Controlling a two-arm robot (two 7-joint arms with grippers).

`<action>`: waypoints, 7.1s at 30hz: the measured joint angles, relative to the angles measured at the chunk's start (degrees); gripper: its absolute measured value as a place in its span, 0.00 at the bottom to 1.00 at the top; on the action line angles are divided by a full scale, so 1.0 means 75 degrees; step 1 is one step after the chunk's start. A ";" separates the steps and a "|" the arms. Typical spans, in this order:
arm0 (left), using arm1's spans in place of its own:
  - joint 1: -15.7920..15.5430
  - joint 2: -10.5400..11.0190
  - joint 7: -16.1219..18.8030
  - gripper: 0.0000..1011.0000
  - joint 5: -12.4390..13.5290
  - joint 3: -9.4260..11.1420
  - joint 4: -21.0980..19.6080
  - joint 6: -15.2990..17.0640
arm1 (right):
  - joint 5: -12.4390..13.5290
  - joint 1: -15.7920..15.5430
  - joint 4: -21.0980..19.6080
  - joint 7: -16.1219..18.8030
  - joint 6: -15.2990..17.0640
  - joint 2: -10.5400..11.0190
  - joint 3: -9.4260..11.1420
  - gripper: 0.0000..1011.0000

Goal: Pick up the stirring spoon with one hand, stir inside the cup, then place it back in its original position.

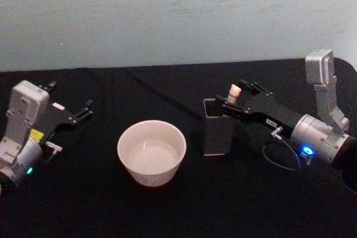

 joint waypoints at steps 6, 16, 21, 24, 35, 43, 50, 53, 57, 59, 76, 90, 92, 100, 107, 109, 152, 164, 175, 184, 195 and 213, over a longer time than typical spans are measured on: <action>0.0000 0.0000 0.0000 0.99 0.0000 0.0000 0.0000 0.0000 | 0.0006 0.0000 -0.0001 -0.0002 0.0001 0.0003 0.0000 0.82; 0.0000 0.0000 0.0000 0.99 0.0000 0.0000 -0.0001 0.0000 | 0.0011 0.0000 -0.0006 -0.0002 0.0003 0.0003 0.0001 0.51; 0.0000 0.0001 0.0000 0.99 0.0000 0.0000 0.0000 0.0000 | 0.0014 0.0000 -0.0007 -0.0001 0.0003 0.0004 0.0001 0.36; 0.0000 0.0000 0.0000 0.99 0.0000 0.0000 0.0000 0.0000 | 0.0017 0.0000 -0.0007 -0.0001 0.0002 0.0004 0.0000 0.27; 0.0000 0.0000 0.0000 0.99 0.0000 0.0000 0.0000 0.0000 | -0.0055 -0.0077 -0.0166 0.0084 -0.0107 0.0024 -0.0008 0.21; 0.0000 0.0000 0.0000 0.99 0.0000 0.0000 0.0000 0.0000 | -0.0468 -0.0133 -0.0398 0.0130 -0.0478 0.0107 -0.0053 0.21; 0.0000 0.0000 0.0001 0.99 0.0000 0.0000 0.0000 0.0000 | -0.0771 -0.0183 -0.0716 0.0134 -0.0760 0.0231 0.0050 0.21; 0.0000 0.0000 0.0000 0.99 0.0000 0.0000 -0.0001 0.0000 | -0.0790 -0.0223 -0.0913 0.0203 -0.0851 0.0299 0.0144 0.21; 0.0000 0.0000 0.0000 0.99 0.0000 0.0000 0.0000 0.0000 | -0.0736 -0.0279 -0.1189 0.0296 -0.0978 0.0367 0.0302 0.21; 0.0000 0.0000 0.0000 0.99 -0.0001 0.0000 0.0000 0.0000 | -0.0653 -0.0310 -0.1342 0.0341 -0.1067 0.0388 0.0405 0.21; 0.0000 0.0000 0.0000 0.99 0.0000 0.0000 0.0000 0.0000 | -0.0362 -0.0045 -0.1530 0.0743 -0.1639 -0.0008 0.0298 0.21; 0.0000 0.0000 0.0000 0.99 0.0000 0.0000 0.0000 0.0000 | -0.0804 0.0424 -0.0778 0.1452 -0.2064 -0.0409 -0.0738 0.21; 0.0000 0.0000 0.0000 0.99 0.0000 0.0000 0.0000 0.0000 | -0.0924 0.0499 -0.0596 0.1504 -0.2126 -0.0459 -0.0881 0.21; 0.0000 0.0000 0.0000 0.99 0.0000 0.0000 -0.0001 0.0000 | -0.1311 0.0688 0.0014 0.1528 -0.2363 -0.0683 -0.1212 0.21; 0.0000 0.0000 0.0000 0.99 0.0000 0.0000 0.0000 0.0000 | -0.1613 0.0872 0.0660 0.1495 -0.2683 -0.0983 -0.1376 0.21; 0.0000 0.0000 0.0000 0.99 0.0000 0.0000 0.0000 0.0000 | -0.1663 0.0910 0.0774 0.1481 -0.2721 -0.1038 -0.1392 0.21; 0.0000 0.0000 0.0000 0.99 0.0000 0.0000 0.0000 0.0000 | -0.1543 0.0345 0.0150 0.1748 -0.2453 -0.0583 -0.1246 0.21; 0.0000 0.0000 0.0000 0.99 0.0000 0.0000 0.0000 0.0000 | -0.1594 0.0540 0.0342 0.1595 -0.2437 -0.0933 -0.1500 0.21; 0.0000 0.0000 0.0000 0.99 0.0000 0.0000 0.0000 0.0000 | -0.1899 0.0894 0.1008 0.1144 -0.2494 -0.1289 -0.1393 0.21; 0.0000 0.0000 0.0000 0.99 0.0000 0.0000 0.0000 0.0000 | -0.1941 0.0844 0.0964 0.1129 -0.2487 -0.1194 -0.1269 0.21; 0.0000 0.0000 0.0000 0.99 0.0000 0.0000 0.0000 0.0000 | -0.1758 0.0489 0.0349 0.1394 -0.2315 -0.0772 -0.1196 0.21; 0.0000 0.0000 0.0000 0.99 -0.0001 0.0000 0.0000 0.0000 | -0.1662 0.0589 0.0317 0.1446 -0.2160 -0.1054 -0.1567 0.21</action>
